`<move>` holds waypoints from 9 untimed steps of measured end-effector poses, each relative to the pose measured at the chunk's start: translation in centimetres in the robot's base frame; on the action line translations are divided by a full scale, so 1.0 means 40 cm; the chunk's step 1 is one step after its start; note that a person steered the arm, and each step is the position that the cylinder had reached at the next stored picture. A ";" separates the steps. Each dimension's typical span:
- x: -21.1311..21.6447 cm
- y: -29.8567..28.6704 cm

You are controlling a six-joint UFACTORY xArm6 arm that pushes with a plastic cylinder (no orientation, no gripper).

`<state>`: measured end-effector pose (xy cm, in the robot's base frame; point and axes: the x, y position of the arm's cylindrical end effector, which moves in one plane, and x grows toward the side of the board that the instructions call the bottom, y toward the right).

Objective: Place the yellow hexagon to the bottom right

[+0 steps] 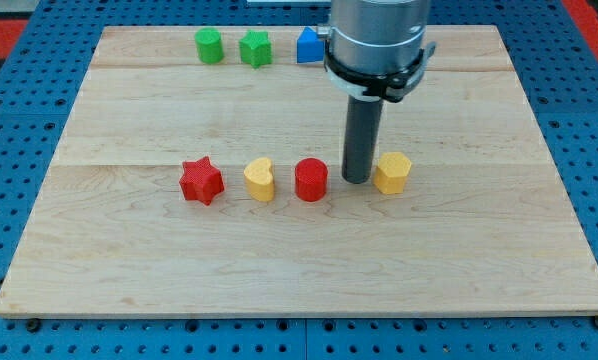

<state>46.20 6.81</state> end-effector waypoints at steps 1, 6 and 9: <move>-0.007 0.054; -0.124 0.221; -0.075 0.019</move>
<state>43.18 7.57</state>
